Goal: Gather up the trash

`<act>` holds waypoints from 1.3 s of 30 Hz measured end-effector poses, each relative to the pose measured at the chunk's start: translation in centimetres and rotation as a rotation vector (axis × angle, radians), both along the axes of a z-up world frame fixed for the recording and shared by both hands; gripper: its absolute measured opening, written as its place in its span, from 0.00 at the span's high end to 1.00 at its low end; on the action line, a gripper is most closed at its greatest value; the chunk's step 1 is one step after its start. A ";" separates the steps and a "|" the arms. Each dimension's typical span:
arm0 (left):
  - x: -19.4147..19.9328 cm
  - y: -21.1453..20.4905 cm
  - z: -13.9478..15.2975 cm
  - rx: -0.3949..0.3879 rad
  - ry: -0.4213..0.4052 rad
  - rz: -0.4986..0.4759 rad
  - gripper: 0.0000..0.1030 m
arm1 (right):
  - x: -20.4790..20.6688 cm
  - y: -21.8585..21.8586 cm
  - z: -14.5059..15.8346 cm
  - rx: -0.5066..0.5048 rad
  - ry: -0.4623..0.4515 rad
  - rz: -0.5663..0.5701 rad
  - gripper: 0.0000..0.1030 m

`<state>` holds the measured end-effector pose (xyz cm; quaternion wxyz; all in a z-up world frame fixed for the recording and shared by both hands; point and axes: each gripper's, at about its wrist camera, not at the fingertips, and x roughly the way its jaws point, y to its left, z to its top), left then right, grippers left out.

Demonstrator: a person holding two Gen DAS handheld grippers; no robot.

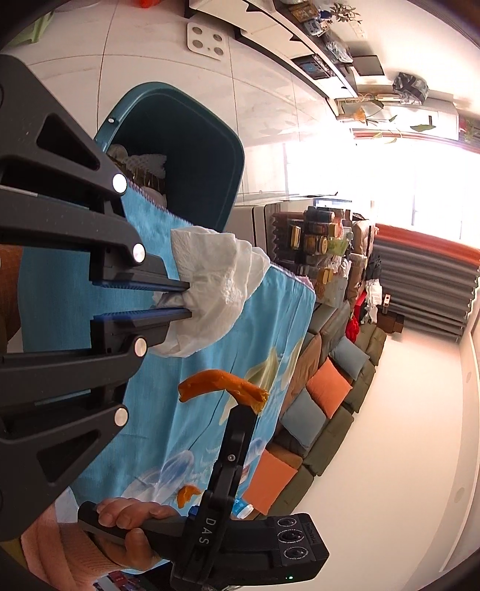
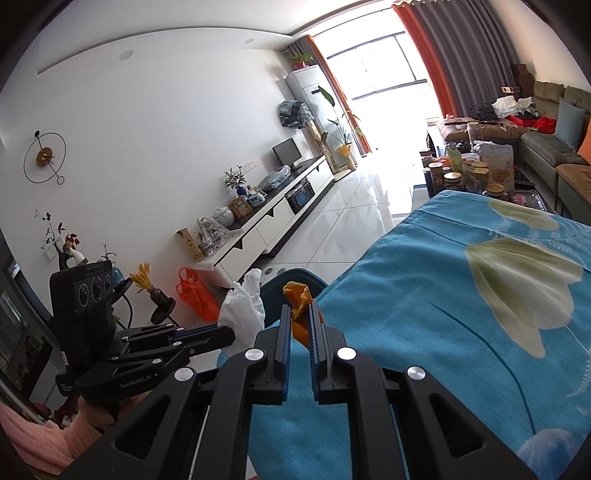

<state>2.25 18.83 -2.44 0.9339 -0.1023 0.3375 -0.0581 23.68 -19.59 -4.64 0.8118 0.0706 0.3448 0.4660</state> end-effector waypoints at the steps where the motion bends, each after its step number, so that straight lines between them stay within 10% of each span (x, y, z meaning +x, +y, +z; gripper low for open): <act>1: 0.0 0.2 0.0 0.000 0.000 0.004 0.91 | 0.0 0.2 0.0 -0.001 -0.001 0.006 0.92; 39: -0.5 4.5 -1.0 0.002 0.016 0.151 0.91 | 1.6 6.5 0.2 -0.006 0.005 0.120 0.92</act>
